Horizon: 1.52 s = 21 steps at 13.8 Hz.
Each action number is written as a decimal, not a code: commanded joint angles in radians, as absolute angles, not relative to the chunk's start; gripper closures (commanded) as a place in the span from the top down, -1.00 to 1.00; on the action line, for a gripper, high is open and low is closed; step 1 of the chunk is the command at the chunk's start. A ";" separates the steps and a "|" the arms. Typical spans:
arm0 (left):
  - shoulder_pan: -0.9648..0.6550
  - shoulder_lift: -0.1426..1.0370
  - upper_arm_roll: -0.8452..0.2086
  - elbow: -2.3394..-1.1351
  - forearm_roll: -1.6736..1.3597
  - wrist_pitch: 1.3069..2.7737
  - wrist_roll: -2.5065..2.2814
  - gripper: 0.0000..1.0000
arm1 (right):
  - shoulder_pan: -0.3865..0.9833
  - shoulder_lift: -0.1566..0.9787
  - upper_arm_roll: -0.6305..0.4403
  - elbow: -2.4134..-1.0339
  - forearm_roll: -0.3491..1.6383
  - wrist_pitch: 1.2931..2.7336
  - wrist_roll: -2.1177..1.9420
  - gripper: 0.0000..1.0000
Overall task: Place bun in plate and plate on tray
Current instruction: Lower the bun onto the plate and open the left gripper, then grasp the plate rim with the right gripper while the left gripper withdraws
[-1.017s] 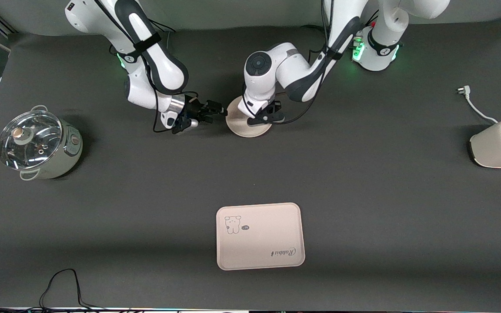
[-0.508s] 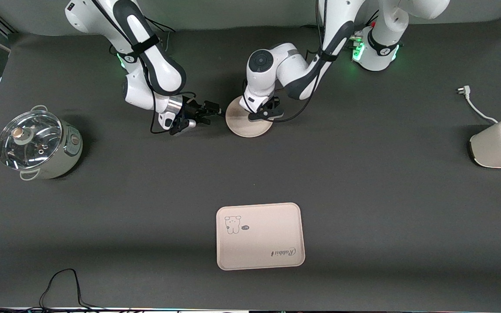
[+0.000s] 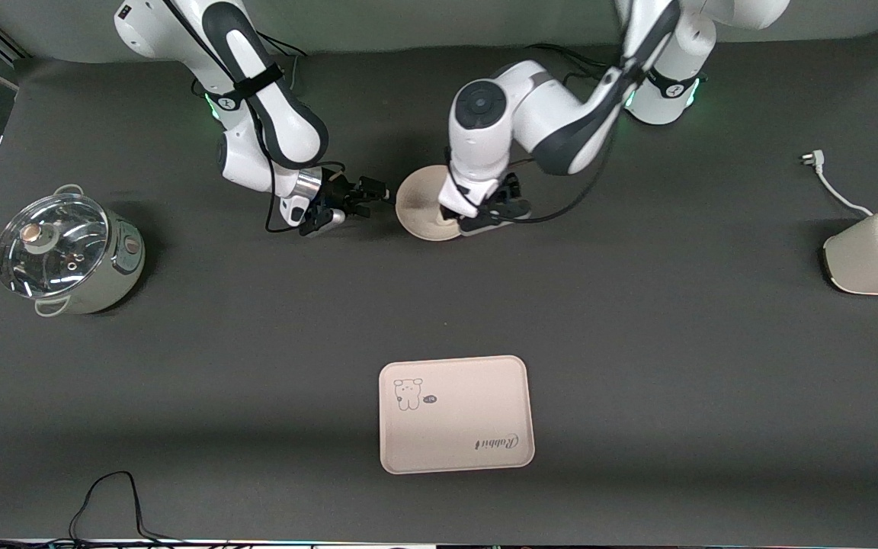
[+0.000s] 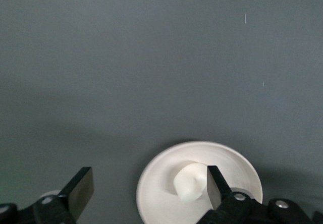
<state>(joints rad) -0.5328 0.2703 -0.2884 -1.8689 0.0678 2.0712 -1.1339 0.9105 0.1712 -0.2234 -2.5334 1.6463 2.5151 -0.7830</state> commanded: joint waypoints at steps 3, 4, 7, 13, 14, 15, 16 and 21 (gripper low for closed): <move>-0.218 0.258 -0.293 -1.613 0.034 1.748 -0.623 1.00 | 1.014 0.276 -0.230 -2.525 2.041 2.546 -1.128 0.78; -0.163 0.274 -0.293 -1.573 0.057 1.737 -0.541 1.00 | 1.017 0.299 -0.230 -2.522 2.087 2.546 -1.188 0.69; -0.055 0.262 -0.295 -1.560 0.166 1.730 -0.492 1.00 | 1.023 0.304 -0.225 -2.520 2.095 2.546 -1.204 0.24; 0.026 0.271 -0.299 -1.540 0.163 1.721 -0.402 1.00 | 1.023 0.302 -0.225 -2.519 2.097 2.546 -1.207 -0.37; 0.031 0.275 -0.296 -1.539 0.163 1.720 -0.399 1.00 | 1.023 0.302 -0.225 -2.519 2.097 2.546 -1.207 -0.44; 0.017 0.265 -0.279 -1.539 0.163 1.717 -0.376 1.00 | 1.023 0.302 -0.225 -2.519 2.097 2.546 -1.207 -0.54; 0.014 0.261 -0.272 -1.536 0.164 1.691 -0.347 1.00 | 1.025 0.302 -0.225 -2.519 2.097 2.546 -1.207 -0.64; -0.034 0.261 -0.154 -1.525 0.156 1.692 -0.255 1.00 | 1.037 0.299 -0.225 -2.513 2.098 2.548 -1.207 -1.00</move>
<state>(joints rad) 0.0071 0.2616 -0.2373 -1.5437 0.1509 1.6977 -0.3420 1.0187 0.3035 -0.2206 -2.5229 2.0636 2.5335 -1.1741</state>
